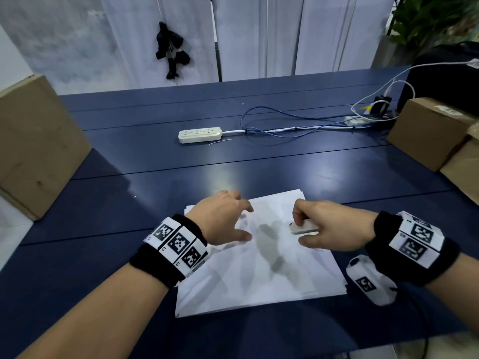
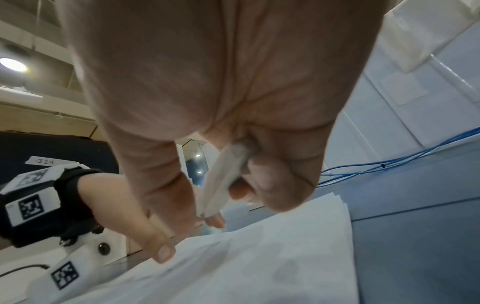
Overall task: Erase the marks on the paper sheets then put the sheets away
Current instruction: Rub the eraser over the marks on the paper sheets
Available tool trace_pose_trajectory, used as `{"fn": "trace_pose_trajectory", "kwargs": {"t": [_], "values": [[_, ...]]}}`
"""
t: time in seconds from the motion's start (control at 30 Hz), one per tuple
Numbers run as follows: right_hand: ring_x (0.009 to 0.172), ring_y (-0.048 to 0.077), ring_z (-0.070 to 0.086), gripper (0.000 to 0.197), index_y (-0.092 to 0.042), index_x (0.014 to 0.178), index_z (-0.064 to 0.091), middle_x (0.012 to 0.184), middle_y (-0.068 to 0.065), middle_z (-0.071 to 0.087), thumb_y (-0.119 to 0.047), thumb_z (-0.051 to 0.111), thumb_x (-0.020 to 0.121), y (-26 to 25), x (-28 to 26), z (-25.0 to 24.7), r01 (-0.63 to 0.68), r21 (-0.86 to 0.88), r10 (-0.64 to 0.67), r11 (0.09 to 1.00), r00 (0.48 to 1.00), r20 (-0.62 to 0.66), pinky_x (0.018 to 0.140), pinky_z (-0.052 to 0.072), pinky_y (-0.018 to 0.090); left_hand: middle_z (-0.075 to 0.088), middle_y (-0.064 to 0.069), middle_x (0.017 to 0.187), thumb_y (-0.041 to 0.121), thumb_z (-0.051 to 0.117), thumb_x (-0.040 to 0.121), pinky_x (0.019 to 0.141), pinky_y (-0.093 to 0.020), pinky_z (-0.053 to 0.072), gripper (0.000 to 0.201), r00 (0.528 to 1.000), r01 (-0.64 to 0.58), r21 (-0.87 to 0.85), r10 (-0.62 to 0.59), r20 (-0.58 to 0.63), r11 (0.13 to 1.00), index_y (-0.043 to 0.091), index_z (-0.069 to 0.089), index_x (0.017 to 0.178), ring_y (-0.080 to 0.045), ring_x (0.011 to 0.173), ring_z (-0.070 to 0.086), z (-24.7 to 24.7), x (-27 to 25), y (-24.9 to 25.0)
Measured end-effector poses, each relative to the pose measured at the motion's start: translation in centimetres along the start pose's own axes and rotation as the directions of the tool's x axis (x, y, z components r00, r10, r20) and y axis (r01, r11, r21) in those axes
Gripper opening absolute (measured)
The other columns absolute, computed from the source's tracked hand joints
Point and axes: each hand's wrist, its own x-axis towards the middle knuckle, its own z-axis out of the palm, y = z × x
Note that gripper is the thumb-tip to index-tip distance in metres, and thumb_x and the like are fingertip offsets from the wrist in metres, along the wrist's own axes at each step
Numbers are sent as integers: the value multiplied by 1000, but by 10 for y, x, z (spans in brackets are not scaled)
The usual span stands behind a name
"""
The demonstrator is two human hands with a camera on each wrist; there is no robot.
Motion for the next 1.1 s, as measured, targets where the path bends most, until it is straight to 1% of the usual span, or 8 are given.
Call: {"fn": "trace_pose_trajectory", "kwargs": {"t": [0.13, 0.3, 0.5, 0.6, 0.77, 0.87, 0.97, 1.1], "values": [[77, -17, 47, 20, -30, 100, 44, 85, -25, 49, -27, 60, 88, -12, -11, 2, 56, 55, -52, 997, 996, -78, 66, 37, 6, 44, 12, 134, 69, 64, 75, 98, -36, 45, 72, 995, -96, -42, 97, 21, 995, 32, 50, 135, -11, 123, 44, 4, -18, 13], [92, 0, 49, 27, -38, 113, 53, 104, -21, 57, -37, 62, 88, -19, -14, 9, 111, -30, -112, 993, 993, -30, 80, 40, 16, 42, 15, 133, 69, 72, 64, 94, -37, 48, 83, 987, -125, -19, 126, 95, 992, 32, 50, 135, -11, 121, 44, 16, -27, 21], [109, 10, 49, 26, -26, 115, 61, 112, -10, 55, -33, 59, 90, -24, -2, 16, 120, -153, -130, 981, 990, -56, 91, 40, 23, 46, 13, 127, 69, 73, 65, 92, -38, 49, 84, 987, -112, -31, 115, 116, 993, 32, 48, 136, -13, 117, 48, 21, -26, 20], [110, 13, 51, 24, -24, 112, 65, 111, -8, 59, -30, 59, 90, -23, -2, 17, 156, -175, -171, 972, 983, -73, 89, 41, 22, 46, 13, 127, 69, 72, 65, 90, -36, 50, 81, 986, -104, -31, 107, 129, 994, 33, 50, 134, -12, 116, 49, 20, -27, 19], [105, 9, 51, 28, -26, 113, 69, 112, -11, 61, -28, 62, 86, -28, -23, 18, 346, -95, -332, 933, 933, 135, 84, 33, 11, 47, 15, 122, 71, 72, 62, 84, -39, 53, 73, 986, -86, -12, 87, 145, 996, 32, 56, 121, -12, 111, 51, 20, -25, 17], [102, 12, 56, 30, -25, 113, 69, 110, -7, 63, -28, 64, 84, -25, -7, 12, 271, -124, -258, 955, 960, 112, 82, 36, 13, 47, 14, 119, 71, 73, 62, 82, -40, 52, 71, 984, -84, 2, 83, 156, 996, 31, 56, 119, -13, 110, 51, 19, -24, 19], [104, 18, 57, 28, -22, 112, 69, 109, -2, 63, -28, 61, 86, -20, 10, 7, 159, -197, -165, 967, 986, -13, 87, 46, 28, 46, 14, 120, 70, 73, 62, 83, -38, 52, 75, 983, -82, 8, 80, 167, 997, 33, 54, 124, -12, 110, 50, 16, -24, 20], [105, 18, 54, 29, -23, 115, 68, 112, -2, 62, -28, 61, 87, -27, -5, 15, 319, -189, -307, 929, 947, 92, 86, 37, 18, 47, 14, 117, 71, 73, 61, 79, -37, 52, 72, 983, -73, 14, 69, 170, 997, 32, 56, 119, -12, 106, 52, 15, -23, 21]]}}
